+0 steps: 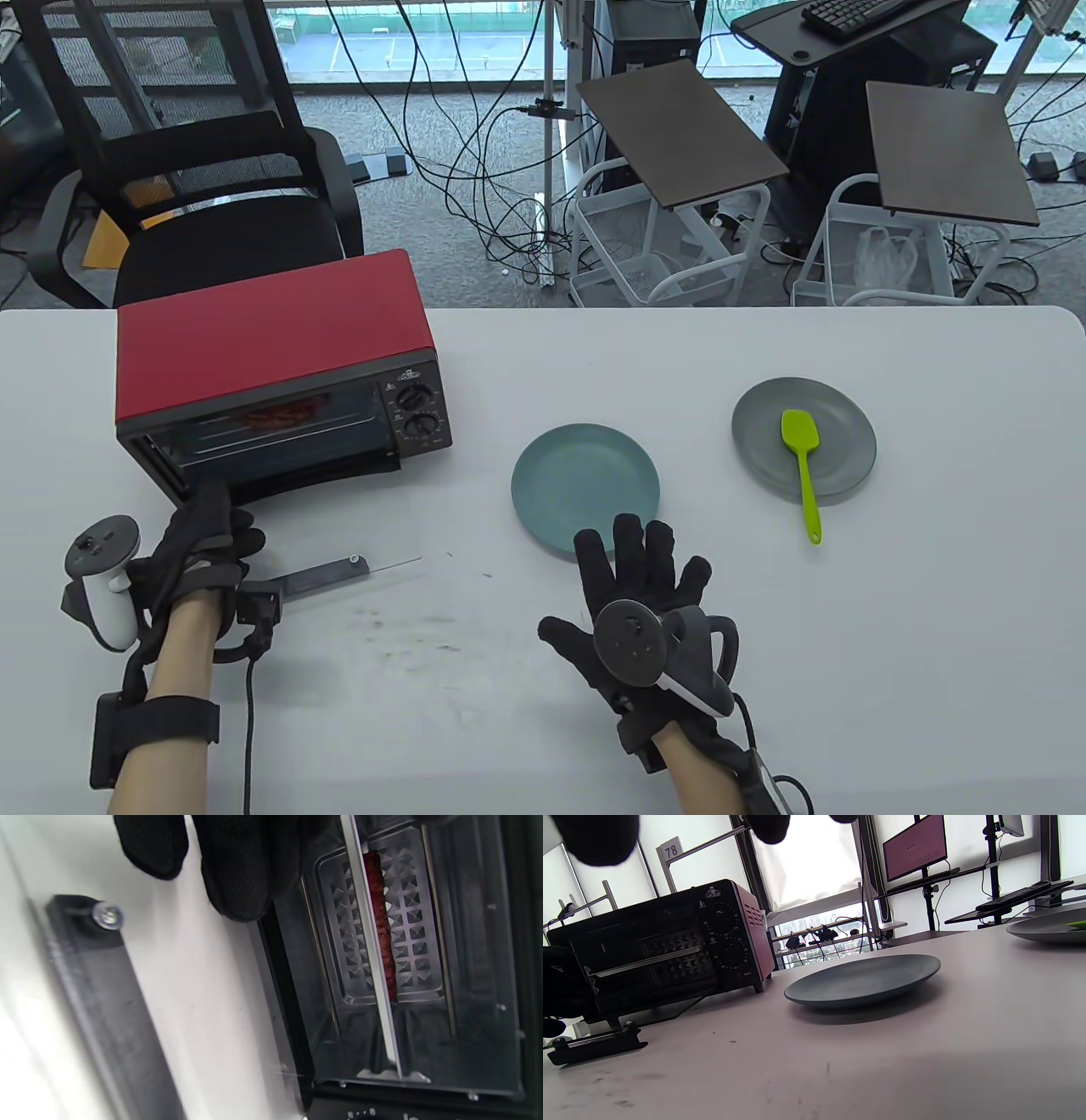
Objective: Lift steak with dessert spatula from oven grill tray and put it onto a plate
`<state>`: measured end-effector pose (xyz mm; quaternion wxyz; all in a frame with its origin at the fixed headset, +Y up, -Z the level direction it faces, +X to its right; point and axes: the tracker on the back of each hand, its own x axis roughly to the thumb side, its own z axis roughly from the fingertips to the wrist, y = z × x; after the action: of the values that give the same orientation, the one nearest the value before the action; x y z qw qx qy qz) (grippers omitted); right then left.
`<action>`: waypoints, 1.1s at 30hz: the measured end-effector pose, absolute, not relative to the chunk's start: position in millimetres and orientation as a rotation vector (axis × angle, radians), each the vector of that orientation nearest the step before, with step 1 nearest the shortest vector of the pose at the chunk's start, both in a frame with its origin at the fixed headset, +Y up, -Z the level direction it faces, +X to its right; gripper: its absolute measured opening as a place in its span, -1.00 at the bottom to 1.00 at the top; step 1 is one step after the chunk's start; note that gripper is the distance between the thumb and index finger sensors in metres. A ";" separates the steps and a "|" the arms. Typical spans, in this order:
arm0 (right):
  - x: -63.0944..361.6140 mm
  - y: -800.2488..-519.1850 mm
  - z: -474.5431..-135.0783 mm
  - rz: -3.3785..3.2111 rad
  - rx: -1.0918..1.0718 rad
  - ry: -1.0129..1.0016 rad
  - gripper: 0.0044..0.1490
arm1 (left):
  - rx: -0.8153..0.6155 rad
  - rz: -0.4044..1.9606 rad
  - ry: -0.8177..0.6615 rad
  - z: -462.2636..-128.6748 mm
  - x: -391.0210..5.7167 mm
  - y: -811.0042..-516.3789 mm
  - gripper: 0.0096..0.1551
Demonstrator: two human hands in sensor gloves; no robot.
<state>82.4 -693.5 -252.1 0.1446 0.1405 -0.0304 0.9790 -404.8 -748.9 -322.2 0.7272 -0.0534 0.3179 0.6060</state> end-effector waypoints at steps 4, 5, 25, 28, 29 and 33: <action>79.5 -694.6 -252.3 2.823 0.420 -0.066 0.23 | -0.087 1.336 0.725 -338.6 -417.1 -754.4 -0.08; 79.2 -694.6 -252.2 2.822 0.423 -0.063 0.23 | -0.080 1.324 0.733 -341.5 -418.9 -754.7 -0.05; 82.9 -696.6 -258.2 2.805 0.392 -0.027 0.22 | -0.151 1.396 0.786 -388.0 -425.6 -765.9 -0.08; 82.8 -697.1 -258.8 2.803 0.390 -0.022 0.22 | -0.165 1.402 0.780 -389.8 -426.6 -766.3 -0.05; 82.4 -697.5 -258.8 2.805 0.391 -0.018 0.22 | -0.143 1.400 0.775 -390.7 -426.8 -766.3 -0.07; 81.1 -698.6 -259.5 2.810 0.396 -0.003 0.22 | -0.118 1.403 0.785 -391.4 -426.1 -767.1 -0.19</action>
<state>81.1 -698.6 -259.5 0.1515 0.1378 -0.0010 0.9788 -426.1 -767.1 -391.4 0.6922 -0.0528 0.3515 0.6281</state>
